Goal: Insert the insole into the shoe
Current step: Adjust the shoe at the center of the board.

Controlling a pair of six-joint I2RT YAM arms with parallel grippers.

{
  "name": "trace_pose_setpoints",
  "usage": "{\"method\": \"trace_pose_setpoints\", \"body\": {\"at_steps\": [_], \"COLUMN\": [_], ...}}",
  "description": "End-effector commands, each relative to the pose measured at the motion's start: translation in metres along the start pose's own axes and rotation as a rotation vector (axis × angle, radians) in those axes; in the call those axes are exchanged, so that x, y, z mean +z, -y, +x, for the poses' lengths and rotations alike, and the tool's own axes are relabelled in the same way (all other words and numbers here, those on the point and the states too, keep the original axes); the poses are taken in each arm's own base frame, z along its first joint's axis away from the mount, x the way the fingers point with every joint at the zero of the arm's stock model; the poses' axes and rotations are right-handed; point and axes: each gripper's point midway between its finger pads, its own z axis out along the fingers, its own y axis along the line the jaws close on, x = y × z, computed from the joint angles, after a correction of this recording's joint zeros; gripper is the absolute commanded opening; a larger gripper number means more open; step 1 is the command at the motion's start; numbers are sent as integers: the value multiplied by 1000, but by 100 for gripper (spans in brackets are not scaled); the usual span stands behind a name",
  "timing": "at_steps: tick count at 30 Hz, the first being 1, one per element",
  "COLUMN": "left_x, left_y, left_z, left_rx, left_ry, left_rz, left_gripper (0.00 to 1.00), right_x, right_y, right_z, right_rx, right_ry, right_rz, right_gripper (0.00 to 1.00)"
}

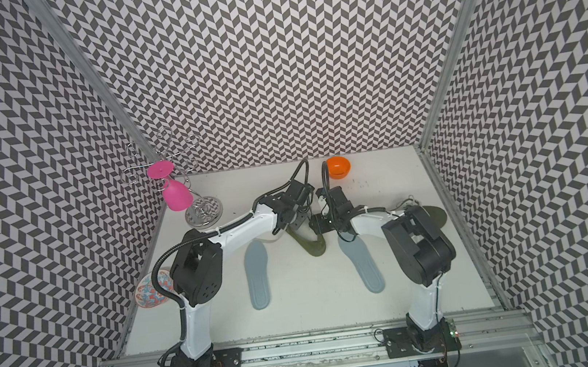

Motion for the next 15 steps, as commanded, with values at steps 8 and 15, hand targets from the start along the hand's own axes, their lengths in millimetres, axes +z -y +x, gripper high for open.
{"method": "trace_pose_setpoints", "body": {"at_steps": [8, 15], "left_x": [-29, -34], "left_y": [-13, 1], "left_z": [-15, -9], "left_rx": [-269, -505], "left_ry": [88, 60], "left_rz": [228, 323], "left_gripper": [0, 0], "right_x": [-18, -11], "right_y": [-4, 2], "right_z": [17, 14], "right_rx": [157, 223], "right_ry": [-62, -109], "right_rz": [77, 148], "right_gripper": [83, 81]}}
